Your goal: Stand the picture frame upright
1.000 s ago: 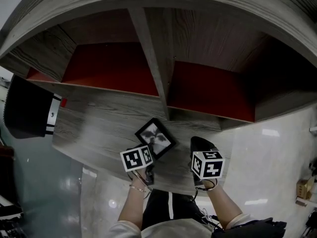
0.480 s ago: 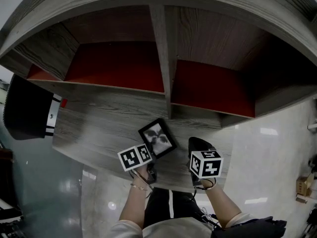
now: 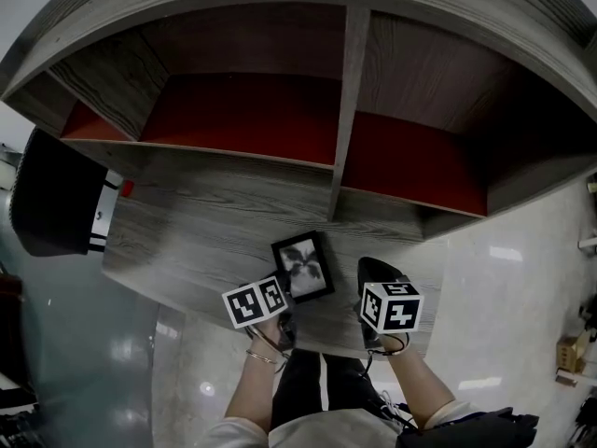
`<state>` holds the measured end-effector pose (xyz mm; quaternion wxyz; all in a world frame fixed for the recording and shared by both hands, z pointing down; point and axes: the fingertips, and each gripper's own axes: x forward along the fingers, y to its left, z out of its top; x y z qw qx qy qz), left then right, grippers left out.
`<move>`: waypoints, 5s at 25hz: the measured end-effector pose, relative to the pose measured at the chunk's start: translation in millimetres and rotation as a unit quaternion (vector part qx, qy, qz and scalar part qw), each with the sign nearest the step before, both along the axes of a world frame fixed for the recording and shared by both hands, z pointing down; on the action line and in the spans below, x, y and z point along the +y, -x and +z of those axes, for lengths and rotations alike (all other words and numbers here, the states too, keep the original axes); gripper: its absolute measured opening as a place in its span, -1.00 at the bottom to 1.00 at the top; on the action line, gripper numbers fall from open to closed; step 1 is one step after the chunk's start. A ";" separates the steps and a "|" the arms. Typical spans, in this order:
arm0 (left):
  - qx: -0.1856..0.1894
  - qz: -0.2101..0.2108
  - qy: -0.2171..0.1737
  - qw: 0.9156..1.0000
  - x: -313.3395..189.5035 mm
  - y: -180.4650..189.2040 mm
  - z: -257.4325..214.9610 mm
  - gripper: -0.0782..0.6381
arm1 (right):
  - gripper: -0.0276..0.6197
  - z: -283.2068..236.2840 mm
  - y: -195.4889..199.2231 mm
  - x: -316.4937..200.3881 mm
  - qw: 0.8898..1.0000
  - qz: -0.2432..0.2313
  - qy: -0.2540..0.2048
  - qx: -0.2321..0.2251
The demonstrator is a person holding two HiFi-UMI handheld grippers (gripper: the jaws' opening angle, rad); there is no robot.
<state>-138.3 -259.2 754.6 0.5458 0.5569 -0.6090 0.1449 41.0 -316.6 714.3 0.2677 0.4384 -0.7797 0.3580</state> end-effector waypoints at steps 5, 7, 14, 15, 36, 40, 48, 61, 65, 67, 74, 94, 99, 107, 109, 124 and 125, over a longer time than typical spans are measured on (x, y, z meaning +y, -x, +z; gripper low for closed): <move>0.004 0.003 -0.027 1.000 3.0 3.9 -16.1 -0.58 | -0.82 -2.6 4.8 6.2 1.000 0.003 -0.002 0.002; 0.001 0.005 -0.039 0.999 2.8 7.3 -24.5 -0.58 | -0.82 -4.9 6.9 7.8 1.000 0.004 -0.005 0.002; -0.009 0.020 -0.079 0.997 0.8 13.7 -58.2 -0.58 | -0.82 -26.6 13.9 8.4 1.000 0.009 -0.026 0.004; -0.010 0.022 -0.084 0.996 1.6 14.1 -63.7 -0.58 | -0.82 -32.0 15.1 8.5 0.999 0.009 -0.030 0.003; 0.014 0.044 -0.256 0.966 3.1 23.9 -229.7 -0.58 | -0.82 -189.3 0.8 3.6 0.983 0.060 -0.175 -0.003; 0.012 0.047 -0.295 0.954 0.0 27.9 -263.6 -0.58 | -0.82 -212.6 5.2 1.0 0.978 0.062 -0.199 -0.009; 0.002 0.046 -0.354 0.934 -5.7 39.6 -319.9 -0.58 | -0.82 -260.4 15.6 -9.3 0.967 0.062 -0.245 -0.021; -0.013 0.057 -0.448 0.892 -9.8 44.0 -418.4 -0.58 | -0.82 -342.1 15.1 -16.3 0.947 0.066 -0.314 -0.026; -0.015 0.064 -0.471 0.880 -15.3 40.2 -446.6 -0.58 | -0.82 -361.9 11.7 -18.3 0.942 0.067 -0.329 -0.026; -0.019 0.069 -0.480 0.875 -18.3 36.4 -459.1 -0.58 | -0.82 -370.0 10.2 -18.4 0.940 0.068 -0.333 -0.028; -0.031 0.077 -0.511 0.856 -31.0 28.3 -505.8 -0.58 | -0.82 -408.3 7.9 -23.3 0.930 0.071 -0.359 -0.036; -0.092 0.093 -0.570 0.811 -67.9 14.2 -614.2 -0.58 | -0.82 -521.3 -12.3 -54.8 0.895 0.071 -0.440 -0.024; -0.098 0.098 -0.580 0.803 -83.2 4.5 -637.7 -0.58 | -0.82 -556.0 -25.0 -72.5 0.888 0.089 -0.450 -0.027; -0.104 0.099 -0.590 0.795 -115.5 -10.7 -664.7 -0.58 | -0.82 -582.6 -34.5 -96.4 0.884 0.087 -0.459 -0.020; -0.109 0.101 -0.590 0.794 -125.3 -12.5 -667.2 -0.58 | -0.82 -584.7 -34.7 -104.0 0.887 0.087 -0.454 -0.022; -0.128 0.107 -0.571 0.804 -187.3 -31.4 -660.1 -0.58 | -0.82 -594.0 -37.9 -137.6 0.889 0.078 -0.450 -0.019; -0.129 0.108 -0.569 0.805 -190.7 -32.5 -658.3 -0.58 | -0.82 -594.7 -38.9 -139.6 0.889 0.078 -0.450 -0.018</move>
